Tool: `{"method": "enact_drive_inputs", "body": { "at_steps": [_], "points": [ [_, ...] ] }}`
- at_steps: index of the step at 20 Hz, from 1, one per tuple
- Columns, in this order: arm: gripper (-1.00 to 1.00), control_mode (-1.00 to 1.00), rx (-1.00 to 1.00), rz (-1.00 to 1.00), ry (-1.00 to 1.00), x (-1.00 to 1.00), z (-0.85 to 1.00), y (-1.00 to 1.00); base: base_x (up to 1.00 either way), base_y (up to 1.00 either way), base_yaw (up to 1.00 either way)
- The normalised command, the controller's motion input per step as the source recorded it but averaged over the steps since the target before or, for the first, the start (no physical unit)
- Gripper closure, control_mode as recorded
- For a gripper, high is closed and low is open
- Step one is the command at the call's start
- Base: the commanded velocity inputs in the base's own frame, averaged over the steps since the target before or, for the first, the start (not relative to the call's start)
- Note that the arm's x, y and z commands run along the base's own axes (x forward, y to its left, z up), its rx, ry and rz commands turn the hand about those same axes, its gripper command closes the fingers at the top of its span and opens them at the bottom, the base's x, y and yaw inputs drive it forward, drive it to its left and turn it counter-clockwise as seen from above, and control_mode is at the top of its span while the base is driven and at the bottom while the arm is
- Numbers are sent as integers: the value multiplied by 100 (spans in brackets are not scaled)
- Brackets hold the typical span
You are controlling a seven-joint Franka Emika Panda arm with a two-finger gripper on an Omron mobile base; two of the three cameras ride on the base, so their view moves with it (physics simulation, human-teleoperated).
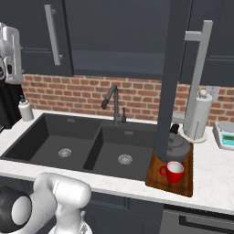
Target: Pick the kettle from the counter and place it on the tray. Then pick the mug from the cabinet and place it on the tray. Then close the cabinet doors.
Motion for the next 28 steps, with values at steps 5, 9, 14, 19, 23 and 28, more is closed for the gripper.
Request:
{"method": "enact_drive_inputs", "body": {
  "at_steps": [5,9,14,19,23,28],
  "points": [
    [-100,-100,-10,11,0,-75,2,-13,0,0,0],
    [-100,-100,-11,5,0,-56,0,-22,0,0,0],
    [-100,-100,-10,0,2,-39,-2,-20,0,0,0],
    [-100,-100,-14,0,10,-32,-10,-16,0,0,0],
    [-100,-100,-3,0,1,-34,-1,-38,0,0,0],
    [-100,-100,0,-9,10,-18,-2,-40,0,0,0]
  ]
}}
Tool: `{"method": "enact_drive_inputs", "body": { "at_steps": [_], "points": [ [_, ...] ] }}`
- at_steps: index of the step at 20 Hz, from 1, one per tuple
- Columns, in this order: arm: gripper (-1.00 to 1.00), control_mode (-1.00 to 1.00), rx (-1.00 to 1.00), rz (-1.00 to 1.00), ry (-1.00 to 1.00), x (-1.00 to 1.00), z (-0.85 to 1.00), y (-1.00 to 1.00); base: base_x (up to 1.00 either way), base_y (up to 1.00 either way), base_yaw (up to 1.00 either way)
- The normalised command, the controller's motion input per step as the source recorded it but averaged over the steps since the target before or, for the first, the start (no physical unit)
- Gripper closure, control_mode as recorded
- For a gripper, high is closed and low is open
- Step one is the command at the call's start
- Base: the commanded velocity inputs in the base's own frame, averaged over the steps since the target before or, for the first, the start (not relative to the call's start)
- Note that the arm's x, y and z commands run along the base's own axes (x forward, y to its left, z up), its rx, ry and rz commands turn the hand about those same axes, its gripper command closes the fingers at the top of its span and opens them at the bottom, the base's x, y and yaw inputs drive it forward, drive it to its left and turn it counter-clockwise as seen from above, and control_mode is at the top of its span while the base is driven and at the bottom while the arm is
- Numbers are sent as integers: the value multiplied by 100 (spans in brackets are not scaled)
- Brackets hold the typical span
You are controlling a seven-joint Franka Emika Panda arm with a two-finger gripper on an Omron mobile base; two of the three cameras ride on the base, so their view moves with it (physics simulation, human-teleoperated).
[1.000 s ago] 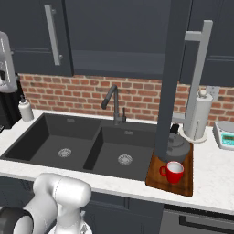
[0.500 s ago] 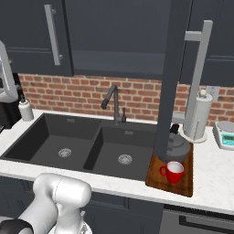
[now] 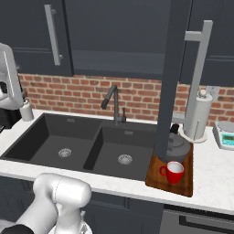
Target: Pick the kettle from the counter and place it on the tray. Then pick the mug from the cabinet and place it on the tray. Then close the cabinet doors.
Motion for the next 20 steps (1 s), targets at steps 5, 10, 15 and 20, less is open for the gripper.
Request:
{"method": "enact_drive_inputs", "body": {
  "at_steps": [5,10,15,20],
  "points": [
    [-100,-100,-3,-15,12,-1,0,-26,0,0,0],
    [-100,-100,-8,-12,7,0,-1,-27,0,0,0],
    [-100,-100,-10,-8,0,-1,-9,-35,0,0,0],
    [-100,-100,-9,-7,0,0,-12,-42,0,0,0]
  ]
}}
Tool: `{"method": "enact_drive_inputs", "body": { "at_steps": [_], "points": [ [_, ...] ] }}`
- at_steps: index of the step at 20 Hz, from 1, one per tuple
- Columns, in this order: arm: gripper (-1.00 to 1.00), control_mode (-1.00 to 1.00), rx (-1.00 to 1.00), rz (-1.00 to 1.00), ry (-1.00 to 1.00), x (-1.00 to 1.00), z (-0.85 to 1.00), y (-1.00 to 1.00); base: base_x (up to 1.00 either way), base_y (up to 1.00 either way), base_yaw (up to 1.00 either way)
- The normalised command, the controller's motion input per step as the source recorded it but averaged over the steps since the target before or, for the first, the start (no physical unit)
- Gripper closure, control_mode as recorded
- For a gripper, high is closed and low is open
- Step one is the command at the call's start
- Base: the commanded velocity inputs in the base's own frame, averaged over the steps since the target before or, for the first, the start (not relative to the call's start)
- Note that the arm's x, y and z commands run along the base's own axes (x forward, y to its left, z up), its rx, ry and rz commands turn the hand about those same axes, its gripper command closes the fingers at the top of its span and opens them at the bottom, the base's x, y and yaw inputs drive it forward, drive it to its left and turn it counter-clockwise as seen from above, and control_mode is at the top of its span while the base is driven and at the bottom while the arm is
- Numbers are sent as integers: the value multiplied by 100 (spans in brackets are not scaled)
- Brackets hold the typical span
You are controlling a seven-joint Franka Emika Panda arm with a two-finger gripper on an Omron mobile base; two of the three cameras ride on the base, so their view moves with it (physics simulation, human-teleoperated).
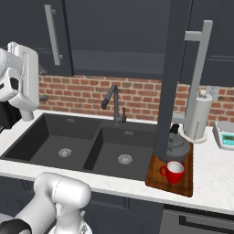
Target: Pick the kettle from the counter and place it on the tray. Then pick the mug from the cabinet and place it on the tray. Then close the cabinet doors.
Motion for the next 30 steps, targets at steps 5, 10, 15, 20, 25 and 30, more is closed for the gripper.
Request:
{"method": "enact_drive_inputs", "body": {
  "at_steps": [5,10,15,20,25,30],
  "points": [
    [-100,-100,-6,-6,-1,-4,-5,-47,0,0,0],
    [-100,-100,-6,-5,0,-11,-2,-46,0,0,0],
    [-100,-100,-8,-5,-2,-14,-4,-42,0,0,0],
    [-100,-100,-8,-4,0,-4,-5,-36,0,0,0],
    [-100,-100,-4,-3,0,-9,-5,-33,0,0,0],
    [-100,-100,-2,0,-7,-13,-9,-18,0,0,0]
  ]
}}
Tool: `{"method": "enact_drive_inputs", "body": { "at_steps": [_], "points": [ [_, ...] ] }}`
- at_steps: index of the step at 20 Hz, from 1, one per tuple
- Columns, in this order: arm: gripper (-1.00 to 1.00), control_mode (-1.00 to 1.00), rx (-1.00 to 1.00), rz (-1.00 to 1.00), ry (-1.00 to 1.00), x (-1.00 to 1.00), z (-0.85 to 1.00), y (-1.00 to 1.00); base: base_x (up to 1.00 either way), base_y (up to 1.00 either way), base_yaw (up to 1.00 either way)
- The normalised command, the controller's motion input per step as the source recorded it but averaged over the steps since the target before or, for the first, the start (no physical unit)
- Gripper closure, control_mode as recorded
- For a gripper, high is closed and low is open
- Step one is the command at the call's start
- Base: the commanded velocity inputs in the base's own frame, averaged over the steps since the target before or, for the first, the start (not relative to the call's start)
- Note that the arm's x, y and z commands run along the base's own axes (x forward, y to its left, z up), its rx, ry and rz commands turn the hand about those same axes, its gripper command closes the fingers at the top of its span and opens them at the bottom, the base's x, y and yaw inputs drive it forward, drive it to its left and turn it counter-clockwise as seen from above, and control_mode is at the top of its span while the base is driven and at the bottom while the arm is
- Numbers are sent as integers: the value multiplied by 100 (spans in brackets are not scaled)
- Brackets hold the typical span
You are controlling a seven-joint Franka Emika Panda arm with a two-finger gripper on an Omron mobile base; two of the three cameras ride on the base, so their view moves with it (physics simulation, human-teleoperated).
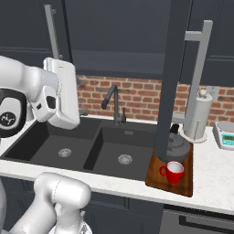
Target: Pick the kettle from the counter and place it on the tray. Then pick the mug from the cabinet and place it on the tray. Then close the cabinet doors.
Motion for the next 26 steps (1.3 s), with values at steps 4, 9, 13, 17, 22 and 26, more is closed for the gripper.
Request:
{"method": "enact_drive_inputs", "body": {
  "at_steps": [4,9,13,17,22,26],
  "points": [
    [-100,-100,-3,0,-5,-8,-10,-10,0,0,0],
    [-100,-100,-2,0,-11,-21,-6,-17,0,0,0],
    [-100,-100,0,0,-26,-48,-9,-6,0,0,0],
    [-100,-100,0,0,-38,-32,-6,-8,0,0,0],
    [-100,-100,0,0,-39,-39,1,-38,0,0,0],
    [-100,-100,0,0,-16,-27,2,-38,0,0,0]
  ]
}}
